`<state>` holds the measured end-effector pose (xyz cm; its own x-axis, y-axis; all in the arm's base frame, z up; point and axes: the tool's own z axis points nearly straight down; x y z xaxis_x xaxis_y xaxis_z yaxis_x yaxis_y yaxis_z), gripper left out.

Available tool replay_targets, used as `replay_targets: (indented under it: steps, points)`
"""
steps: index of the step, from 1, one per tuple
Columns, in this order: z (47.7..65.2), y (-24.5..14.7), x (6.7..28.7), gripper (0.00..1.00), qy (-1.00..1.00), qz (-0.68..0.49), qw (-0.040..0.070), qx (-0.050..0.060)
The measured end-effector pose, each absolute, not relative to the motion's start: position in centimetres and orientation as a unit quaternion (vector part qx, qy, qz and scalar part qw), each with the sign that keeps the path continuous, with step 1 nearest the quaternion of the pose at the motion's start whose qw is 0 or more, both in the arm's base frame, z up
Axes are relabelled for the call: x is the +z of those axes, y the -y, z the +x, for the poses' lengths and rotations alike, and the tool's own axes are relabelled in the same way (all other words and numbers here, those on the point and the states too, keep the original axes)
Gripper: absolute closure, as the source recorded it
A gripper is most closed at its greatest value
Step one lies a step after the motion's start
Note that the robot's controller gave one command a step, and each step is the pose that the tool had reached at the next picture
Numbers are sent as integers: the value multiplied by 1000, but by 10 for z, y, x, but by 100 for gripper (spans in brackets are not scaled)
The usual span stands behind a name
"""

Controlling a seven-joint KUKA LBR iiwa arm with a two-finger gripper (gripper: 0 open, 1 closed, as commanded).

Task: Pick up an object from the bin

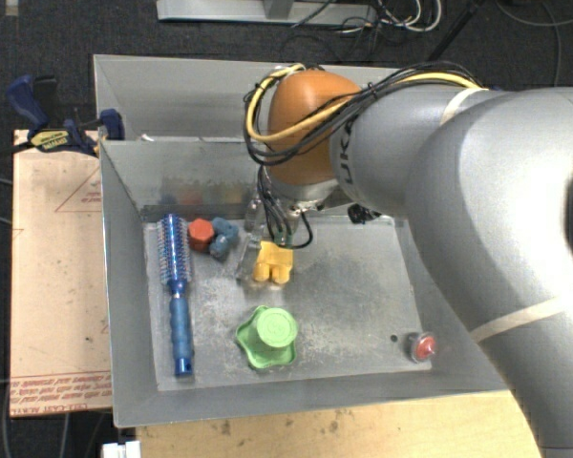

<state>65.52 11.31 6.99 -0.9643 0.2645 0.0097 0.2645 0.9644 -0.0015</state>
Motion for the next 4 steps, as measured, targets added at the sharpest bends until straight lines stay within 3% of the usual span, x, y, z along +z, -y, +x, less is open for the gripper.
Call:
replay_targets:
  steps: [1, 2, 3, 4]
  points:
    - [643, -124, 70, 0, 985, -172, 0, -1]
    - [644, -124, 71, 100, 985, -173, -1, -1]
    - [642, -127, 71, 100, 985, -172, -2, -1]
    - [573, -147, 71, 100, 985, -171, 1, -1]
